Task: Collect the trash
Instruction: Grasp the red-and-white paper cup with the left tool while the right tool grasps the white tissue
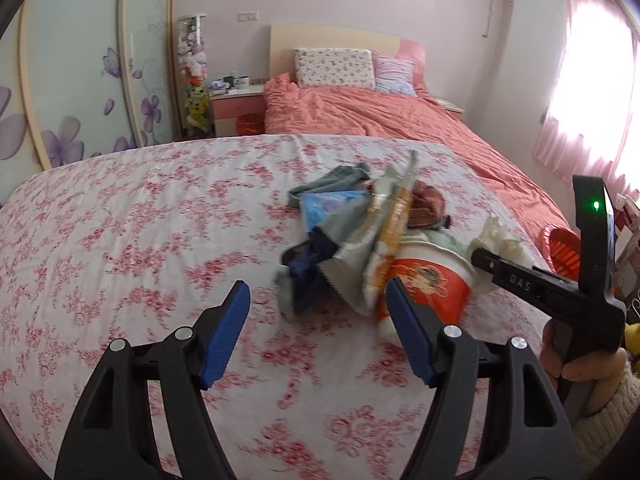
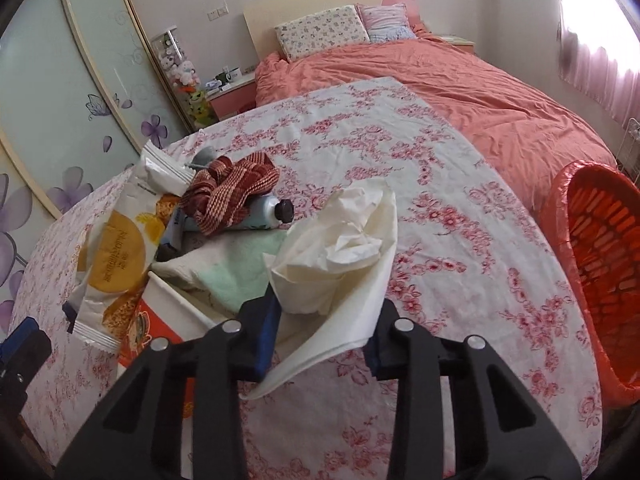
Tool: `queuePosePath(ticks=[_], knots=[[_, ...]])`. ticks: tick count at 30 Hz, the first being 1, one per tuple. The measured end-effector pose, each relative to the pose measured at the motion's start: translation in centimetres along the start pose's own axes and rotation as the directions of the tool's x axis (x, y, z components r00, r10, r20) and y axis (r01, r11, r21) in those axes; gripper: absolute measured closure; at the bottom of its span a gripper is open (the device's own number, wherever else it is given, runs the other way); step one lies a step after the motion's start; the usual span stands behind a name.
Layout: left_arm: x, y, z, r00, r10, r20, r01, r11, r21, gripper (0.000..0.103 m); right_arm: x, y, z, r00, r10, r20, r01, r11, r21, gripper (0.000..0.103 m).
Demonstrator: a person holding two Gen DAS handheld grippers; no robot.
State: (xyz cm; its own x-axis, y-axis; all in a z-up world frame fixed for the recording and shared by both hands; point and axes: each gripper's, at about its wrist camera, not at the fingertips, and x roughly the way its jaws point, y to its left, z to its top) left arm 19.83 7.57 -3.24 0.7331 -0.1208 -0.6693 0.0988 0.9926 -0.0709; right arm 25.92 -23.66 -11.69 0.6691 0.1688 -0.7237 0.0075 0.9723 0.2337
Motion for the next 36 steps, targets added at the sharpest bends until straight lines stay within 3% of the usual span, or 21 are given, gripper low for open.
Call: queuePosePath(ticks=[9,19,32,36], knots=[[1.6,-4.6,-1.3,0.995,-0.087,-0.055,0.091,0.993,0.072,0.031,-3.2,-3.4,-0.5,0.996,-0.077,0.051,0.077,0.997,0.011,0.069],[5.5,-7.5,-1.8,0.988,-0.068,-0.139,0.083,0.991,0.106,0.031,-4.8,-5.3,-1.8,0.997,-0.058,0.049,0.057,0.998,0.024,0.069],[7.7,-8.5,-0.9,0.973,-0.142,-0.181,0.154,0.987,0.054,0.026,-4.7,-5.4,-2.7,0.998,-0.051,0.036,0.051,0.999,0.021,0.069],[7.8,-8.9,-0.3,0.972,-0.161,-0.170,0.171,0.984,0.042,0.018,-4.6,-5.4,-2.7,0.998,-0.050,0.033,0.049,0.999,0.020,0.069]])
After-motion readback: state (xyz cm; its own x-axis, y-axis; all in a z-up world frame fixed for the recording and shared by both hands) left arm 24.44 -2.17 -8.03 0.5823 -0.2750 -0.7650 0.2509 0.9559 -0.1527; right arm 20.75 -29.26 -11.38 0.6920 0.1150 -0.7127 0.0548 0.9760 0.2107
